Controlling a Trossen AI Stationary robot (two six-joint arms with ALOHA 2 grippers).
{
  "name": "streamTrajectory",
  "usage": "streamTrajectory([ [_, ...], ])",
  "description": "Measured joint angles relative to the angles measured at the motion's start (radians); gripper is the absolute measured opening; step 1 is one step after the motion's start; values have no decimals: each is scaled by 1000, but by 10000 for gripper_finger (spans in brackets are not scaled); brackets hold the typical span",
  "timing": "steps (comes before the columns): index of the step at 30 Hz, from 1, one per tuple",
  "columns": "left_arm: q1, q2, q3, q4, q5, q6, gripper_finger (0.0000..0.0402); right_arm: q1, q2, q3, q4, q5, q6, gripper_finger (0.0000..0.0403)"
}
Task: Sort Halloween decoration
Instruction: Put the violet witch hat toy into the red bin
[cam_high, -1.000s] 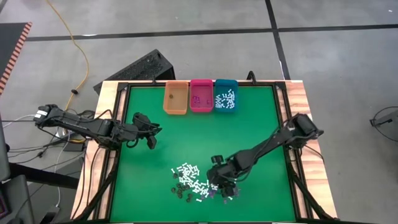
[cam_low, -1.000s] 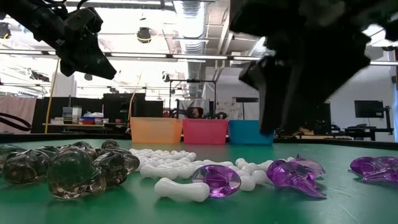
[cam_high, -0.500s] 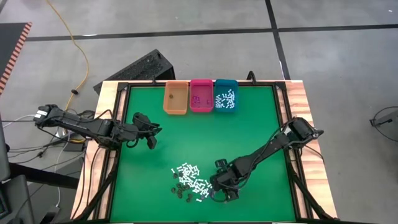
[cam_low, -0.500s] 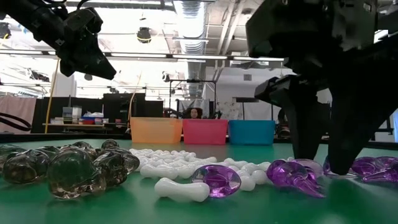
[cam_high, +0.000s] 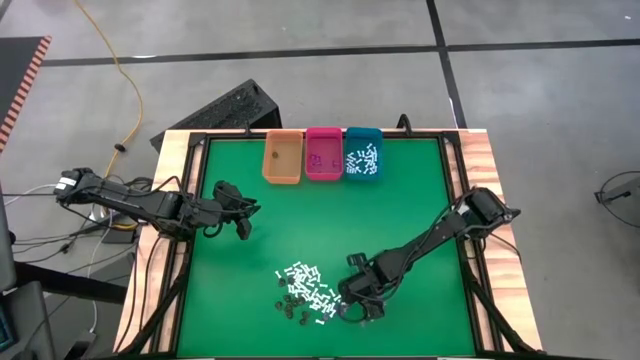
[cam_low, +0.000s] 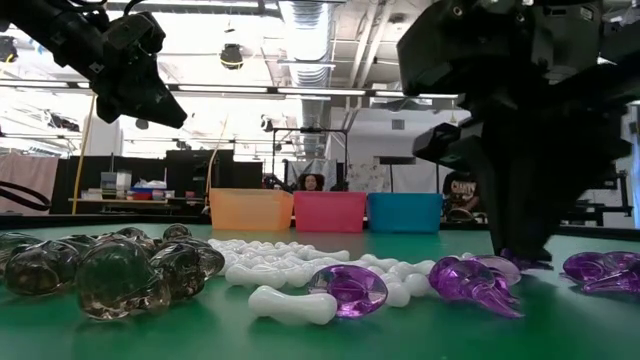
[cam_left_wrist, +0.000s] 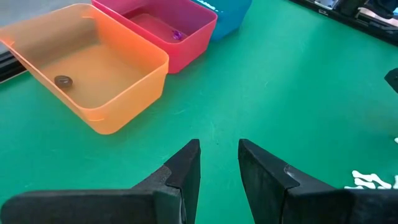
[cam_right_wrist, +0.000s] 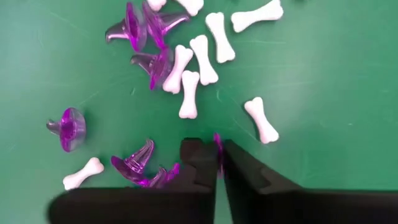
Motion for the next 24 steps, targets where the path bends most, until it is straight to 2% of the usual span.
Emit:
streamTrajectory([
  [3,0,0,0,0,0,0,99,-7,-2,1,18,-6,0,15],
  [8,0,0,0,0,2,0,99,-41,-11,33,-2,-7,-7,16],
  [13,0,0,0,1,2,0,99,-119,-53,92,-46,15,-97,16],
  [18,0,0,0,0,2,4,99,-250,-118,105,-51,43,-218,15],
  [24,0,0,0,1,-4,15,99,-474,-170,106,6,125,-367,15],
])
